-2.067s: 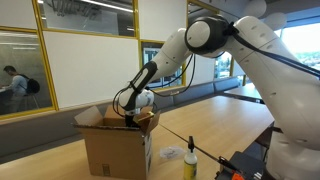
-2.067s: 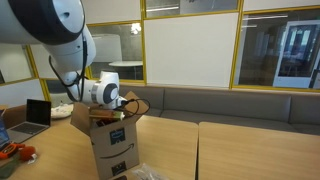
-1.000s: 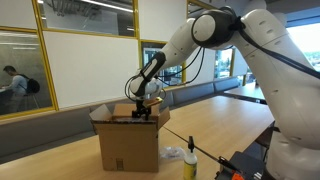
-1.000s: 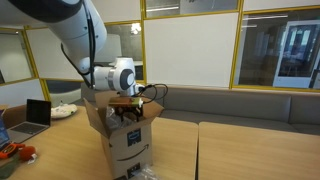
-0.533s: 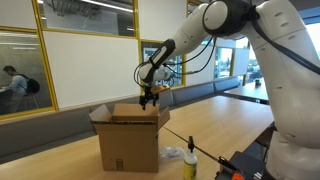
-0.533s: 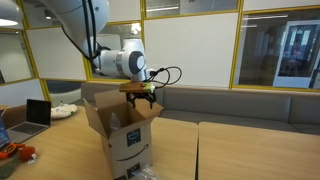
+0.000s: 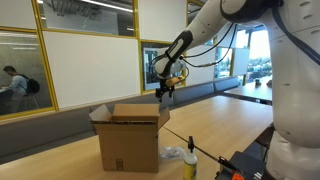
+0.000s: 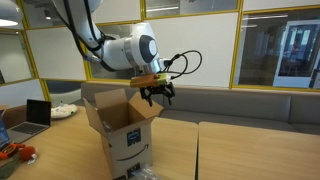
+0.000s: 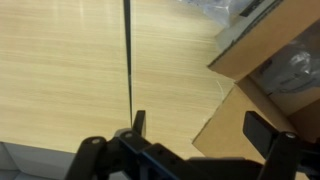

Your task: Pick up the plastics and put them in the box

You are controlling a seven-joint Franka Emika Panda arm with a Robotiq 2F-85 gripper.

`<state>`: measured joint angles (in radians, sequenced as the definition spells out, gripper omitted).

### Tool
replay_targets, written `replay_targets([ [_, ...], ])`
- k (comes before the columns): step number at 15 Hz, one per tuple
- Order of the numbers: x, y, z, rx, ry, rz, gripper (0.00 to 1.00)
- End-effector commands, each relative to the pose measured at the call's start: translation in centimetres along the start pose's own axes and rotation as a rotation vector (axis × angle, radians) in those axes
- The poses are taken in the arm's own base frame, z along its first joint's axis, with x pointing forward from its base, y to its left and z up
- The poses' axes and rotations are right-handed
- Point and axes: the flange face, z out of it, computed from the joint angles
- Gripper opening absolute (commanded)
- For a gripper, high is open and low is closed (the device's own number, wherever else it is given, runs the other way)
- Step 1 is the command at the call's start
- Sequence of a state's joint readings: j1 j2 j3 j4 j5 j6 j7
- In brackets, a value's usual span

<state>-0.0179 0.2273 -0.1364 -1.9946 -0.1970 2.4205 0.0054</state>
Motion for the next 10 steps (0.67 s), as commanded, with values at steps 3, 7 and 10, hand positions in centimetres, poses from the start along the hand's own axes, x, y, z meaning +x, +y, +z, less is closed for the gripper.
replay_targets([
  [3,-6.4,3.7,-1.3,-0.098,-0.036,0.024,1.0],
  [7,-10.9,3.6,0.5,-0.08,-0.038,-0.024,1.0],
  [10,-13.8,2.7,2.3,-0.045,0.028,-0.065,1.0],
])
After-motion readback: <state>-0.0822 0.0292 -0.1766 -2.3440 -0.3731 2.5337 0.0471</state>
